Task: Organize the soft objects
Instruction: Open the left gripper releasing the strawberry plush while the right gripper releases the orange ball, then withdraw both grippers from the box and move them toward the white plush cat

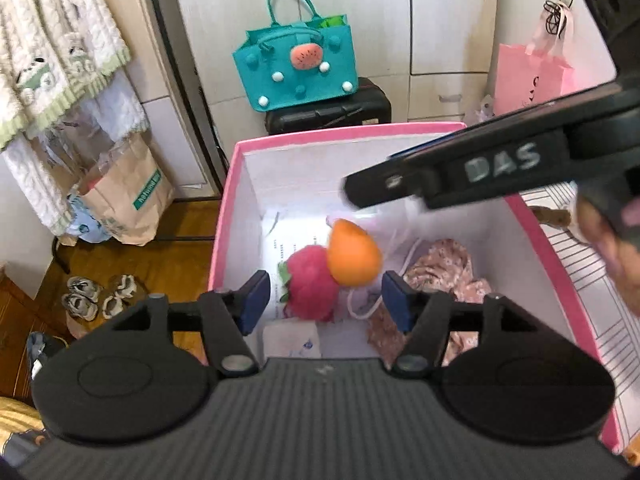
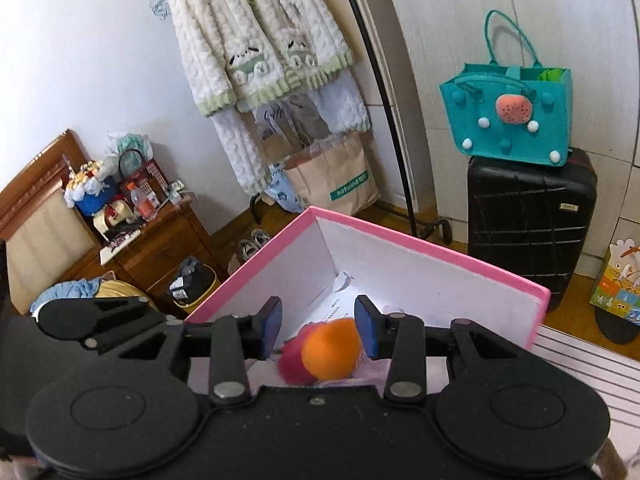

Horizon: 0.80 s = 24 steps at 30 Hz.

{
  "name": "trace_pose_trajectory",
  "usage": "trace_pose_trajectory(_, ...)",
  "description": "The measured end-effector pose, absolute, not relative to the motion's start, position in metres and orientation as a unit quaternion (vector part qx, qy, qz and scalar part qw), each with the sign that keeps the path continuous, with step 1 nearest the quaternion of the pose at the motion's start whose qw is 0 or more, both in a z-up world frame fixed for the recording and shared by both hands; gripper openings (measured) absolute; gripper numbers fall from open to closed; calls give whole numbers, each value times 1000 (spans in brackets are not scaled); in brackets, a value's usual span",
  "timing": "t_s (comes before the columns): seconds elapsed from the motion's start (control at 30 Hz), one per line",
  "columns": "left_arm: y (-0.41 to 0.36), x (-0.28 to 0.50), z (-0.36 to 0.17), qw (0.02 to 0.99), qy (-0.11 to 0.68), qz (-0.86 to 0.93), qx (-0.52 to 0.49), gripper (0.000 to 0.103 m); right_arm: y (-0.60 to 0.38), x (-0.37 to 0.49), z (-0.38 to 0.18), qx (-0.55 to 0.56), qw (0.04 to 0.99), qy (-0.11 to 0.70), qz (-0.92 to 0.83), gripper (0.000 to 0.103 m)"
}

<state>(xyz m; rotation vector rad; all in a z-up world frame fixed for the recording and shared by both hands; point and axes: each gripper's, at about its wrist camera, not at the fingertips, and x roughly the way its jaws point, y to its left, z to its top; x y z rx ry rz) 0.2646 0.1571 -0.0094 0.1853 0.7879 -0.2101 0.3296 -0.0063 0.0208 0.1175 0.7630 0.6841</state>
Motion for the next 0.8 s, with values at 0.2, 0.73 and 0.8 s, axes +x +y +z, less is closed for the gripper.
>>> trace_pose_trajectory(0.2,162,232,4,916,381,-96,75,83,-32,298,34,50,874,363,318,46)
trace_pose_trajectory(0.73,129,132,62,916,352,-87,172,95,-76,176,83,-4,884,317,344,46)
trace_pose_trajectory(0.8,123,120,70,917,343,-90,182,95,-82,159,91,-7,885,310,348,46)
